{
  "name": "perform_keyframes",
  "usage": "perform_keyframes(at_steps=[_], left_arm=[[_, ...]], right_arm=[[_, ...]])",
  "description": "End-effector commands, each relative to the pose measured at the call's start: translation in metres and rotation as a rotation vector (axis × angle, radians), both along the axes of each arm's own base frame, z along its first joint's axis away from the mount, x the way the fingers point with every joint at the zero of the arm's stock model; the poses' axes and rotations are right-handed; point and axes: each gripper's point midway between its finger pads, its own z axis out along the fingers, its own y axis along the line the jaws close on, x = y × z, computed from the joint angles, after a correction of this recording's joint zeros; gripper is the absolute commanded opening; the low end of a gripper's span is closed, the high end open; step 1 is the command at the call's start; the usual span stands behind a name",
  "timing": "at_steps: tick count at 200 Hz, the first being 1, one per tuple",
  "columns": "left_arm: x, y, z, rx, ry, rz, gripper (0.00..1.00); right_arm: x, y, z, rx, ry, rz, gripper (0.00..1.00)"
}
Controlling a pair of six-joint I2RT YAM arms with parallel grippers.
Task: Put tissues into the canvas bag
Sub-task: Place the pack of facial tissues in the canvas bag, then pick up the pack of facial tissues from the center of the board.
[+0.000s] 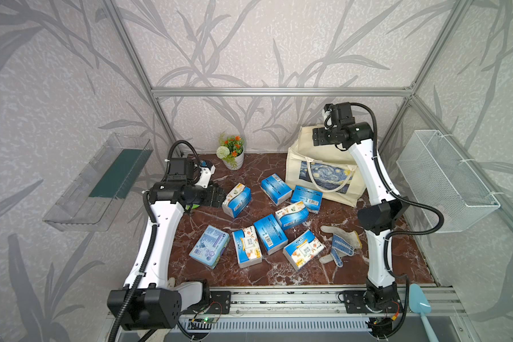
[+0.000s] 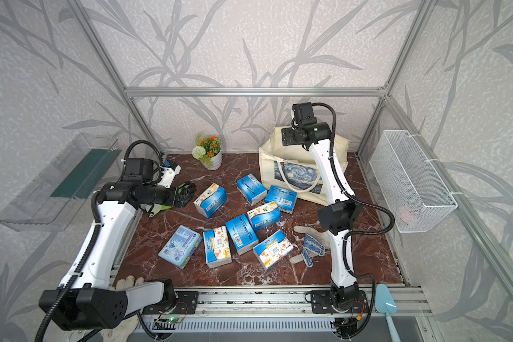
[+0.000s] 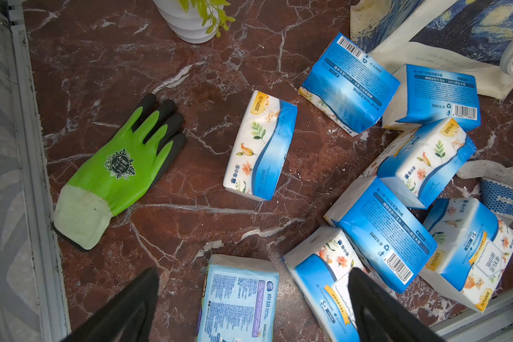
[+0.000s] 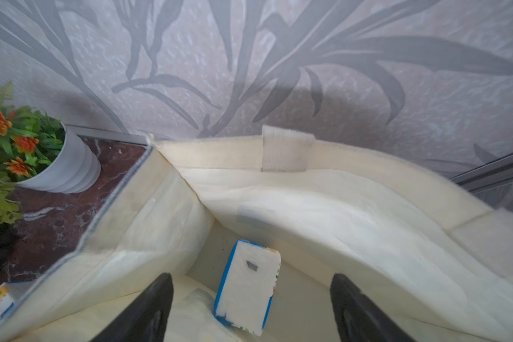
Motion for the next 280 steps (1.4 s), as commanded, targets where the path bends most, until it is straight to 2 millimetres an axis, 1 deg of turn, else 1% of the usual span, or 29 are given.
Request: perform_keyframes(at_steps=[1, 15, 26, 48, 50, 59, 64, 72, 80, 84, 85, 97, 98, 99, 102, 104, 108, 109, 122, 129, 138, 150, 168, 187, 219, 231, 245, 258, 280], left_arm=[[-0.001, -0.003, 0.003, 0.012, -0.009, -0.030, 0.97], [-0.002, -0.003, 0.001, 0.016, -0.006, -0.041, 0.97], [-0.003, -0.005, 0.000, 0.020, -0.003, -0.056, 0.97], [-0.005, -0.006, -0.005, 0.039, 0.001, -0.087, 0.97], [-0.005, -0.006, -0.006, 0.041, 0.004, -0.090, 0.97], [-0.004, -0.006, -0.008, 0.049, 0.005, -0.093, 0.97], [-0.003, -0.005, -0.010, 0.054, 0.006, -0.088, 0.97], [-0.001, -0.004, -0.011, 0.057, 0.002, -0.080, 0.97], [0.000, -0.004, -0.013, 0.056, -0.001, -0.077, 0.97], [0.000, -0.005, -0.015, 0.055, 0.001, -0.083, 0.97], [0.000, -0.006, -0.016, 0.056, 0.003, -0.087, 0.97], [0.000, -0.010, -0.020, 0.065, 0.008, -0.126, 0.97], [0.000, -0.010, -0.021, 0.068, 0.010, -0.129, 0.97], [0.001, -0.010, -0.021, 0.070, 0.010, -0.131, 0.97], [0.001, -0.010, -0.023, 0.076, 0.014, -0.139, 0.97], [0.001, -0.010, -0.024, 0.083, 0.014, -0.143, 0.97], [0.003, -0.010, -0.025, 0.094, 0.016, -0.152, 0.97], [0.003, -0.011, -0.026, 0.097, 0.017, -0.155, 0.97], [0.010, -0.010, -0.032, 0.129, 0.027, -0.166, 0.97], [0.014, -0.010, -0.036, 0.137, 0.032, -0.169, 0.97], [0.020, -0.013, -0.041, 0.141, 0.038, -0.178, 0.97], [0.029, -0.016, -0.048, 0.154, 0.047, -0.188, 0.97], [0.043, -0.024, -0.062, 0.184, 0.069, -0.223, 0.99], [0.055, -0.031, -0.077, 0.201, 0.116, -0.236, 0.99], [0.070, -0.041, -0.112, 0.216, 0.218, -0.255, 0.99], [0.081, -0.037, -0.123, 0.256, 0.219, -0.215, 0.99], [0.092, -0.034, -0.129, 0.277, 0.203, -0.192, 0.99], [0.095, -0.037, -0.135, 0.272, 0.218, -0.202, 0.99], [0.092, -0.041, -0.149, 0.253, 0.257, -0.226, 0.99]], right_arm=[[-0.037, -0.013, 0.073, 0.055, -0.119, -0.014, 0.85], [-0.052, -0.014, 0.086, 0.080, -0.127, -0.011, 0.85], [-0.068, -0.016, 0.095, 0.094, -0.124, -0.017, 0.85], [-0.102, -0.017, 0.096, 0.085, -0.089, -0.057, 0.86], [-0.110, -0.014, 0.099, 0.089, -0.091, -0.053, 0.86], [-0.127, -0.011, 0.094, 0.085, -0.070, -0.054, 0.86], [-0.141, -0.007, 0.091, 0.094, -0.059, -0.049, 0.87], [-0.159, -0.001, 0.093, 0.115, -0.069, -0.023, 0.87], [-0.182, 0.010, 0.083, 0.130, -0.059, 0.020, 0.87], [-0.190, 0.014, 0.079, 0.147, -0.067, 0.029, 0.87], [-0.193, 0.014, 0.082, 0.159, -0.078, 0.031, 0.87], [-0.220, 0.022, 0.064, 0.216, -0.070, 0.050, 0.89], [-0.222, 0.022, 0.062, 0.221, -0.068, 0.052, 0.89], [-0.227, 0.023, 0.058, 0.234, -0.061, 0.054, 0.93], [-0.233, 0.024, 0.053, 0.254, -0.050, 0.057, 0.99], [-0.238, 0.024, 0.048, 0.264, -0.039, 0.061, 1.00], [-0.244, 0.024, 0.043, 0.278, -0.026, 0.061, 0.99], [-0.248, 0.024, 0.038, 0.284, -0.015, 0.057, 0.99], [-0.273, 0.021, 0.012, 0.291, 0.040, 0.048, 0.99], [-0.283, 0.024, 0.002, 0.285, 0.054, 0.069, 0.99], [-0.295, 0.018, -0.013, 0.269, 0.074, 0.054, 1.00], [-0.304, 0.013, -0.032, 0.283, 0.112, 0.025, 0.99], [-0.314, 0.015, -0.063, 0.294, 0.189, 0.030, 1.00], [-0.321, 0.011, -0.083, 0.304, 0.242, -0.001, 1.00], [-0.320, 0.007, -0.098, 0.293, 0.241, -0.024, 1.00], [-0.319, 0.006, -0.101, 0.287, 0.241, -0.037, 1.00], [-0.317, 0.006, -0.103, 0.285, 0.232, -0.036, 1.00], [-0.315, 0.006, -0.105, 0.280, 0.225, -0.037, 0.99], [-0.310, 0.004, -0.104, 0.258, 0.214, -0.040, 1.00]])
